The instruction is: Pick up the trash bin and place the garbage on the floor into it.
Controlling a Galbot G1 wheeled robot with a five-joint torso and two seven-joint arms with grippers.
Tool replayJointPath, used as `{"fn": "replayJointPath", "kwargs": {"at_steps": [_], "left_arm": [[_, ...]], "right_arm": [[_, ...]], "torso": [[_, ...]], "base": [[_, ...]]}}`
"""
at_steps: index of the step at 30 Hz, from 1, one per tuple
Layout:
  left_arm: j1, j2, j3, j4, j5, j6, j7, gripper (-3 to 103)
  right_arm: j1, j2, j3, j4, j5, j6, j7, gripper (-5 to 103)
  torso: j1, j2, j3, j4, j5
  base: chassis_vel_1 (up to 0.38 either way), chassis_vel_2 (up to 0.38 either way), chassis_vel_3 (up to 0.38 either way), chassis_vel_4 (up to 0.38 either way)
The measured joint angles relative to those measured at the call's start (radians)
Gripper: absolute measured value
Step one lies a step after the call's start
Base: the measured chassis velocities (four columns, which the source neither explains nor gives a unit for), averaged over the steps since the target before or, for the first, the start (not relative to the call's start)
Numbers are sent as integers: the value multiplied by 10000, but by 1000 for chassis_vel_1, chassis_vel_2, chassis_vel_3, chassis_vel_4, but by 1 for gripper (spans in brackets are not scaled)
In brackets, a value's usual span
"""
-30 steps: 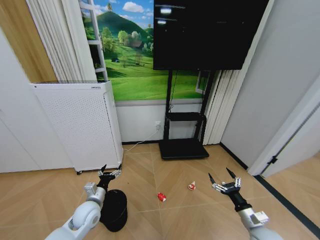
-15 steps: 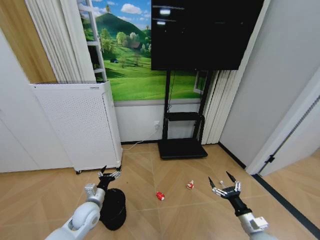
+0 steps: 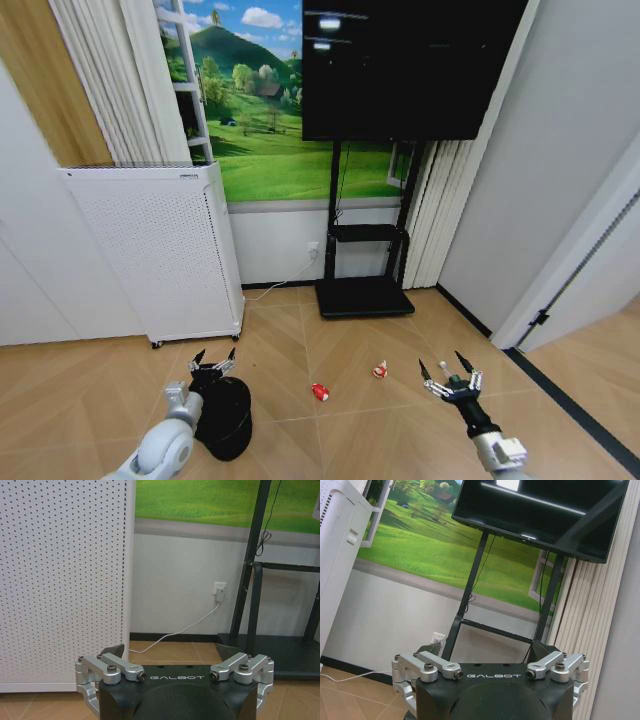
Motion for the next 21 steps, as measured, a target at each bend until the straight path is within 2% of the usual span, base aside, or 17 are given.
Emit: {"fn": "replayJointPath", "kwargs": {"at_steps": [11, 21], "left_arm": [[140, 9, -87, 148, 199, 86, -74, 100], [186, -70, -22, 26, 271, 177, -174, 100]], "right_arm": [[-184, 208, 77, -46, -328, 260, -87, 100], [-263, 227, 152, 40, -337, 302, -188, 100]], "torso": [[-29, -76, -42, -1, 0], [-208, -524, -315, -2, 0]], "base": [[0, 0, 0, 0], [0, 0, 0, 0]]}}
